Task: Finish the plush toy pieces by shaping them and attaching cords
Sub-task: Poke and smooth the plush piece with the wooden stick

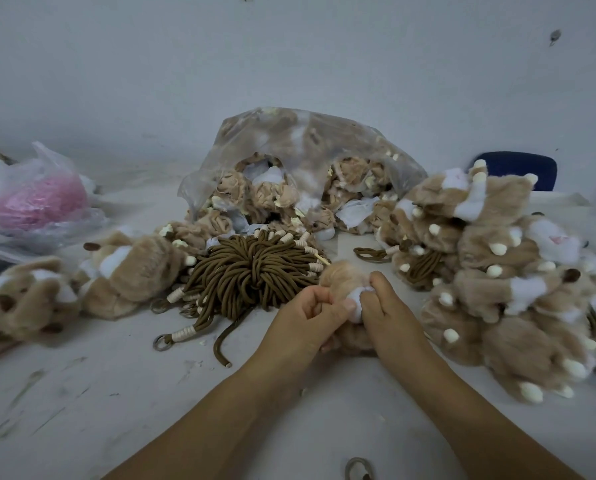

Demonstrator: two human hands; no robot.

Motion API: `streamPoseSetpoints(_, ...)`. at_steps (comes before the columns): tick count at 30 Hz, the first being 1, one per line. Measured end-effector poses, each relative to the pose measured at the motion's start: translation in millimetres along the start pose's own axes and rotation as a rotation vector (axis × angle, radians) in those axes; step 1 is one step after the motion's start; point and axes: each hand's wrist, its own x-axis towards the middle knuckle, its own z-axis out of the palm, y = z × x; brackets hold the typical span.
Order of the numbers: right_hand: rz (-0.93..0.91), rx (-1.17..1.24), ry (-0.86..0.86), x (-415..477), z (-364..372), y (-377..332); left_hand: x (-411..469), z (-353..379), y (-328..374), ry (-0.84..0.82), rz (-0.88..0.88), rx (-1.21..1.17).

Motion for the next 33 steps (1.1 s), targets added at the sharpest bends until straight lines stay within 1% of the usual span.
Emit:
streamPoseSetpoints(4,-0.002,-0.023,-0.018,-0.5,1.7,1.2,2.2,-3.5,0.2,0.032,0.001,0.009)
streamPoseSetpoints(6,0.000,-0.007,-0.021,-0.9,0.9,0.1,4.3,-2.2,-1.5,0.091,0.007,0.084)
streamPoseSetpoints(8,-0.038,0.024,-0.040,-3.7,1.2,-2.1,5.3,-0.6,-2.6,0.167,0.015,0.202)
streamPoseSetpoints(11,-0.063,0.073,-0.103,-7.8,4.5,-2.2,6.2,-2.8,-5.3,0.304,0.081,0.361)
streamPoseSetpoints(13,-0.086,0.123,-0.161,-10.2,6.8,-1.4,5.8,-5.8,-6.2,0.371,0.119,0.396)
streamPoseSetpoints(15,-0.108,0.122,-0.209,-10.7,7.4,-1.7,5.3,-7.7,-5.1,0.402,0.133,0.387)
streamPoseSetpoints(17,-0.110,0.112,-0.217,-9.7,6.8,-2.3,4.3,-8.5,-4.1,0.395,0.131,0.342)
streamPoseSetpoints(20,-0.086,0.129,-0.192,-6.5,5.5,0.4,2.7,-8.2,-4.3,0.335,0.143,0.284)
streamPoseSetpoints(24,-0.079,0.157,-0.167,-3.3,5.6,1.8,1.0,-8.2,-2.4,0.291,0.205,0.295)
streamPoseSetpoints(28,-0.055,0.174,-0.172,-0.4,4.5,4.7,0.4,-7.7,-2.5,0.267,0.251,0.366)
streamPoseSetpoints(30,-0.023,0.216,-0.197,0.6,2.8,5.7,-0.7,-7.7,-2.1,0.237,0.340,0.438)
streamPoseSetpoints(33,0.030,0.289,-0.227,-0.4,0.6,5.5,-1.4,-7.9,0.5,0.170,0.492,0.652)
